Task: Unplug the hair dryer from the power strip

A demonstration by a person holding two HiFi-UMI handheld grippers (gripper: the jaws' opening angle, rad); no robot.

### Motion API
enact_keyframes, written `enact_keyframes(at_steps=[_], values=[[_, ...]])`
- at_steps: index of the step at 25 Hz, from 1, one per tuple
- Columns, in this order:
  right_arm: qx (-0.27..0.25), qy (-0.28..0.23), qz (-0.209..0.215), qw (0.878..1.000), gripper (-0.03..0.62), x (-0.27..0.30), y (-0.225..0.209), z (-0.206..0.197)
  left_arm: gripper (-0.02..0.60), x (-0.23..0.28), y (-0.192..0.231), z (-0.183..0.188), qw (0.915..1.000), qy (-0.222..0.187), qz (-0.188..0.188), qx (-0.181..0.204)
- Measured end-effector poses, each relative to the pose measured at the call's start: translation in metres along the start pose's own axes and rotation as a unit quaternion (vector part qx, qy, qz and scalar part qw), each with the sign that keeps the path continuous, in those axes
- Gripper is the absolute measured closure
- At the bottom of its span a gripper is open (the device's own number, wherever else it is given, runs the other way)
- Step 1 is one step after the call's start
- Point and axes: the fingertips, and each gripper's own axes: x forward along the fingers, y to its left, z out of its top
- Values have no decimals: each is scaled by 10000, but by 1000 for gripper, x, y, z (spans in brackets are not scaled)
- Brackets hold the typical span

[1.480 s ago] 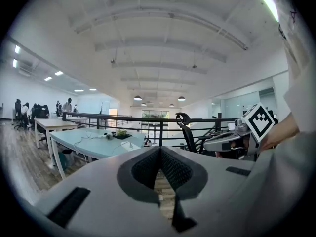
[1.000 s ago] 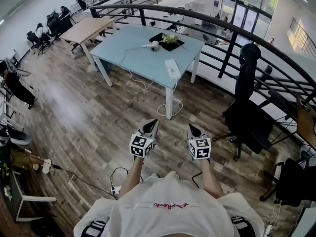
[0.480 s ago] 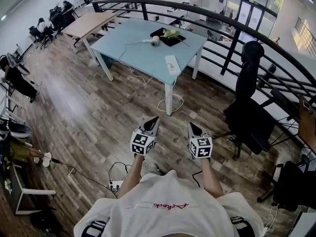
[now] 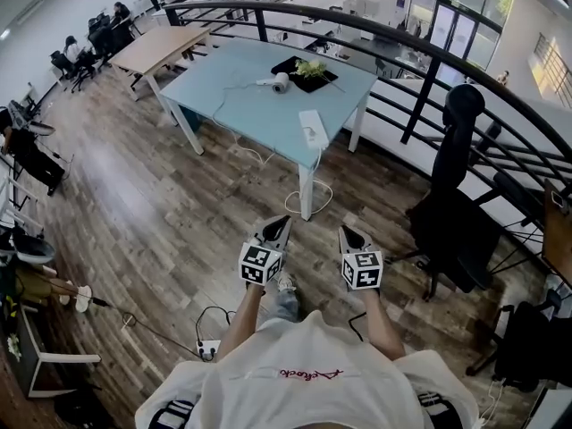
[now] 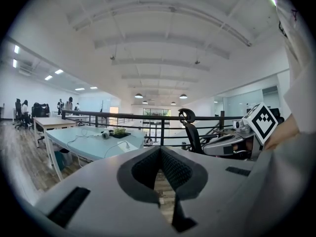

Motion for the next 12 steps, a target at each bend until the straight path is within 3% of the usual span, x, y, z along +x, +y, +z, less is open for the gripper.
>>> enact_keyframes(at_steps=[12], values=[[-181, -26, -152, 9997, 577, 106, -28, 62, 572, 88, 88, 39, 9996, -169, -209, -6]])
